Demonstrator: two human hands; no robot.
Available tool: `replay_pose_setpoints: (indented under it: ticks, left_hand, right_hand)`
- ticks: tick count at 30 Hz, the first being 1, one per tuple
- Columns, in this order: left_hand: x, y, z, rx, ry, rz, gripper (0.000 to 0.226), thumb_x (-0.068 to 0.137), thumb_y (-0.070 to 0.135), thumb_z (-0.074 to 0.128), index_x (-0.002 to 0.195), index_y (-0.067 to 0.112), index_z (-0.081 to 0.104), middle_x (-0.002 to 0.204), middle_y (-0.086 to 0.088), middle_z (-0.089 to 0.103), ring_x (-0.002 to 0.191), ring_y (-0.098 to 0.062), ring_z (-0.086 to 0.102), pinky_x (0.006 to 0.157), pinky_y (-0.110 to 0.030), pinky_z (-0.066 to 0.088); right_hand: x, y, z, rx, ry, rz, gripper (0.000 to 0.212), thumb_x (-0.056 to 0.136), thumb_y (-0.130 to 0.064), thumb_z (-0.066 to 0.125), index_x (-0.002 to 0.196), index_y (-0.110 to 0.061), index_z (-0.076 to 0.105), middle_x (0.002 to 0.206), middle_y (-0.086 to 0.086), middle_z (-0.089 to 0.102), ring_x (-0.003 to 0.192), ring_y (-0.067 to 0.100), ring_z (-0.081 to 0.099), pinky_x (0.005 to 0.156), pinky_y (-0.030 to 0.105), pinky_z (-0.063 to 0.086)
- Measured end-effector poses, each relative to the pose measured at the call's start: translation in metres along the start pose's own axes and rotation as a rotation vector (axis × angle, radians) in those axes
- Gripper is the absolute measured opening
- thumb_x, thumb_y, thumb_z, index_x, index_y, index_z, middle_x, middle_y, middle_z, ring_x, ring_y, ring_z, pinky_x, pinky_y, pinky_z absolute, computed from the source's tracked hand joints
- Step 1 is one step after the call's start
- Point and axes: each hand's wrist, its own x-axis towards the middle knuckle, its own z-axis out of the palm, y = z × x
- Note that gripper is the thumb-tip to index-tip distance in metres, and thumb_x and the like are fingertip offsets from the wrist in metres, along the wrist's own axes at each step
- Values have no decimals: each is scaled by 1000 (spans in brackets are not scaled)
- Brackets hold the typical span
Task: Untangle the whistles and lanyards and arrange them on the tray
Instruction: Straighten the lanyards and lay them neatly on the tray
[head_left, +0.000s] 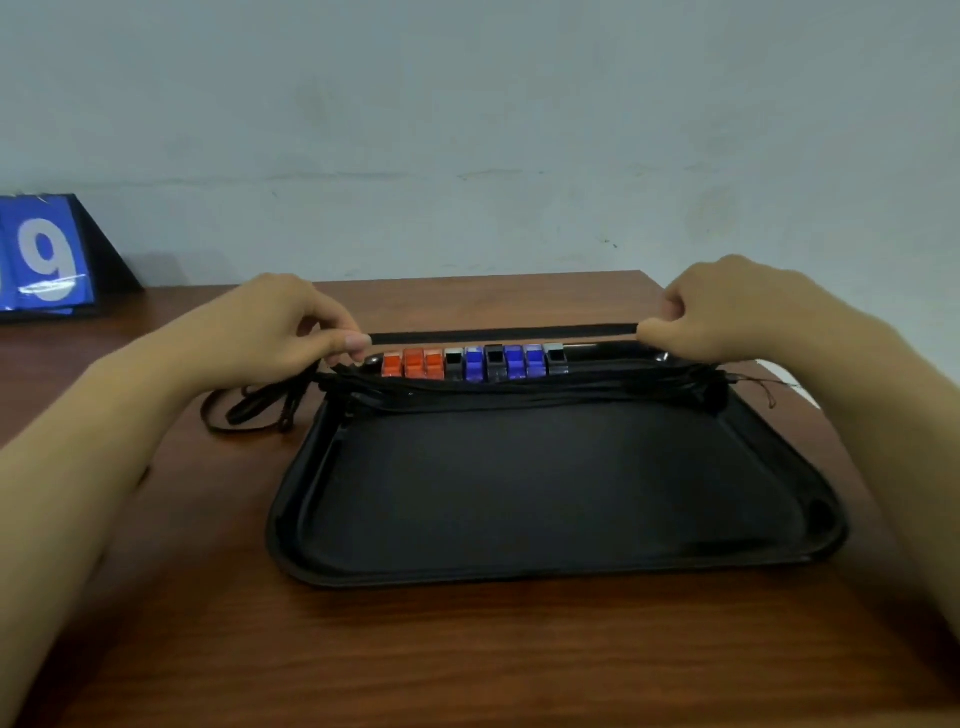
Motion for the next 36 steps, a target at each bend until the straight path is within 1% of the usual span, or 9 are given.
replay_pose_setpoints:
  ticks: [4,7,12,17,21,24,27,32,36]
  left_hand:
    - [-2,-12,-4,-60,35,-11,72,66,98,30,81,44,75,67,11,70,57,-14,61,58,-36,53]
    - [-4,-15,-4,-72,54,-20,72,65,99,29,79,45,73,68,16,70,55,-10,60,52,-30,46]
    - [-4,-23,-7,-73,44,-52,74,62,101,29,82,46,74,64,0,71,57,-18,62,62,-41,54]
    - [-4,-24,-6,-60,28,-87,88,51,106,23,78,40,74,62,24,68,51,-6,58,53,-27,41]
    - [-2,-31,-6,7,34,-77,85,57,103,23,70,35,72,53,17,61,50,-14,55,53,-28,40]
    - [0,-31,-5,33,1,-82,68,66,90,34,70,35,73,53,14,61,49,-7,55,57,-32,46]
    - [-1,-28,-4,37,-88,-88,60,66,88,34,71,42,72,49,16,56,43,-2,47,54,-28,39]
    - [-1,-30,-3,46,-233,-125,72,57,102,24,72,48,68,49,6,59,42,-1,47,55,-22,38]
    - [1,-29,0,63,-237,-175,50,79,74,44,66,33,71,44,7,55,39,-2,45,55,-24,38]
  right_hand:
    - [4,11,3,18,-10,73,37,80,-56,52,74,-21,61,79,2,60,79,26,60,67,32,43]
    - [5,20,2,16,-37,128,43,79,-60,49,77,-19,62,80,3,60,79,27,60,72,35,46]
    - [3,33,-6,28,-9,252,52,86,-64,50,78,-14,60,82,7,58,81,32,59,75,38,43]
    - [3,34,-2,13,-108,286,53,87,-66,50,80,-14,54,85,5,57,88,32,59,79,40,45]
    - [8,40,-1,-2,-139,284,52,84,-63,53,70,-12,54,77,7,58,75,31,58,88,45,51]
    - [12,44,1,-58,-143,261,41,84,-51,57,64,-15,56,73,6,59,68,30,57,88,46,54]
    - [10,39,0,-65,-76,249,14,85,-34,61,85,-25,72,89,2,68,85,30,66,86,46,56]
    - [11,37,-1,-83,-81,209,10,91,-32,64,90,-31,75,101,0,70,98,31,64,89,47,56]
    - [9,36,-1,-117,-136,146,13,95,-26,64,101,-25,76,104,3,71,100,29,63,92,44,55]
